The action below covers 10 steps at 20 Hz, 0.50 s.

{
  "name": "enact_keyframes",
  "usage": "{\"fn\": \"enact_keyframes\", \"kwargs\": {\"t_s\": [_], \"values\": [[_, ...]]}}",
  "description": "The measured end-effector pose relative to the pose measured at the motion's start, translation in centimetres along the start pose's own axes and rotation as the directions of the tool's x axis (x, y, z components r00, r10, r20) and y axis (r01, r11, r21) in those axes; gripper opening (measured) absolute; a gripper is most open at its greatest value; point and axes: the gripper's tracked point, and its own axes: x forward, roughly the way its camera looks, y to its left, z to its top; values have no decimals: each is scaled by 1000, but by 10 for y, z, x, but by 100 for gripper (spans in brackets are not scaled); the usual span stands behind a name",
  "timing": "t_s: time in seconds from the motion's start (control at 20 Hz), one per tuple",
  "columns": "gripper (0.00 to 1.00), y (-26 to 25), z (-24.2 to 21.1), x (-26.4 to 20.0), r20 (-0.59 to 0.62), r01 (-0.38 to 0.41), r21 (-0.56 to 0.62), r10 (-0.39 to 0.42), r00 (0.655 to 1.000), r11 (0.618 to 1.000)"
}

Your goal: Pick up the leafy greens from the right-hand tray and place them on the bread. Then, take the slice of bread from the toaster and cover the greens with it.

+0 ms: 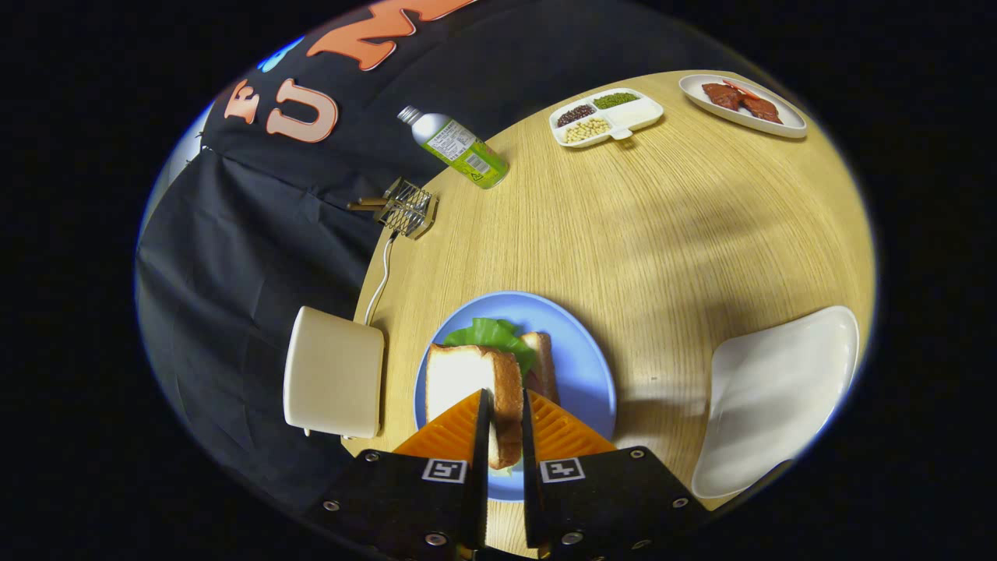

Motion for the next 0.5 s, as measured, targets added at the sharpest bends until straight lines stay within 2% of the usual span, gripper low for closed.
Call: {"fn": "enact_keyframes", "kwargs": {"t_s": [0.2, 0.35, 0.5], "values": [[31, -7, 5, -4, 39, 19, -11, -18, 999, 1000], [39, -6, 16, -20, 113, 51, -52, -45, 993, 997], [40, 10, 32, -44, 225, 62, -119, -34, 974, 991]]}}
